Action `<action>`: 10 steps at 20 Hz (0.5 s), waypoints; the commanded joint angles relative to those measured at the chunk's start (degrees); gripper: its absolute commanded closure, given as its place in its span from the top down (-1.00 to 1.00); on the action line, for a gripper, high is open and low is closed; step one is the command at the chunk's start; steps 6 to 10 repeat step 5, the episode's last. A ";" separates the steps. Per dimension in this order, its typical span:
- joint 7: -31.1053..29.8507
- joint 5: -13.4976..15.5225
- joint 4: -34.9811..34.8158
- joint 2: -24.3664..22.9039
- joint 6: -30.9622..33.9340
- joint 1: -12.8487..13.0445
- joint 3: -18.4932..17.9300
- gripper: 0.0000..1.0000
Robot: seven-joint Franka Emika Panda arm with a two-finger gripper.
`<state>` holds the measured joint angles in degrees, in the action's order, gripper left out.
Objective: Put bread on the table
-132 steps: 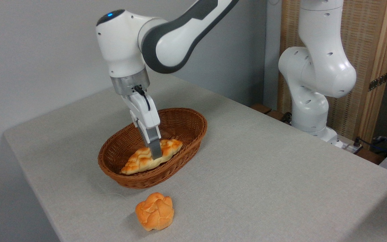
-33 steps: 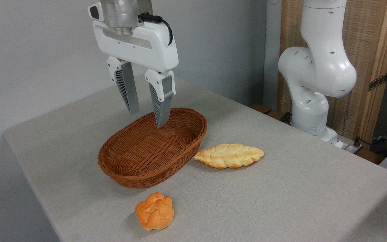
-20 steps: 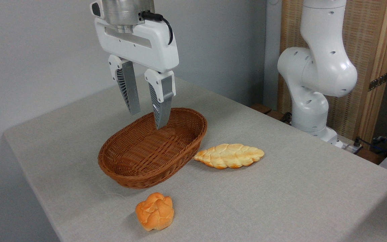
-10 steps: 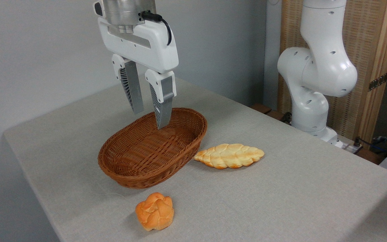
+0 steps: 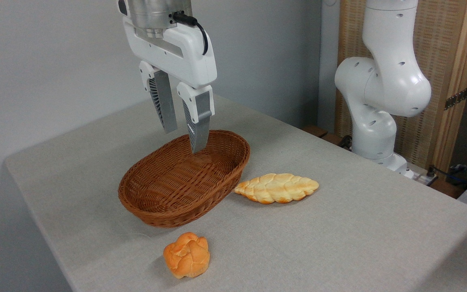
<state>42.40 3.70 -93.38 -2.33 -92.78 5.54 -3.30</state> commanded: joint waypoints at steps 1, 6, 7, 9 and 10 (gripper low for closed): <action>1.02 1.13 1.10 0.13 1.64 -0.09 -0.39 1.00; 0.58 1.13 1.10 0.13 1.64 -0.09 -0.39 1.00; 0.58 1.13 1.10 0.13 1.64 -0.09 -0.39 1.00; 0.58 1.13 1.10 0.13 1.64 -0.09 -0.39 1.00; 0.58 1.13 1.10 0.13 1.64 -0.09 -0.39 1.00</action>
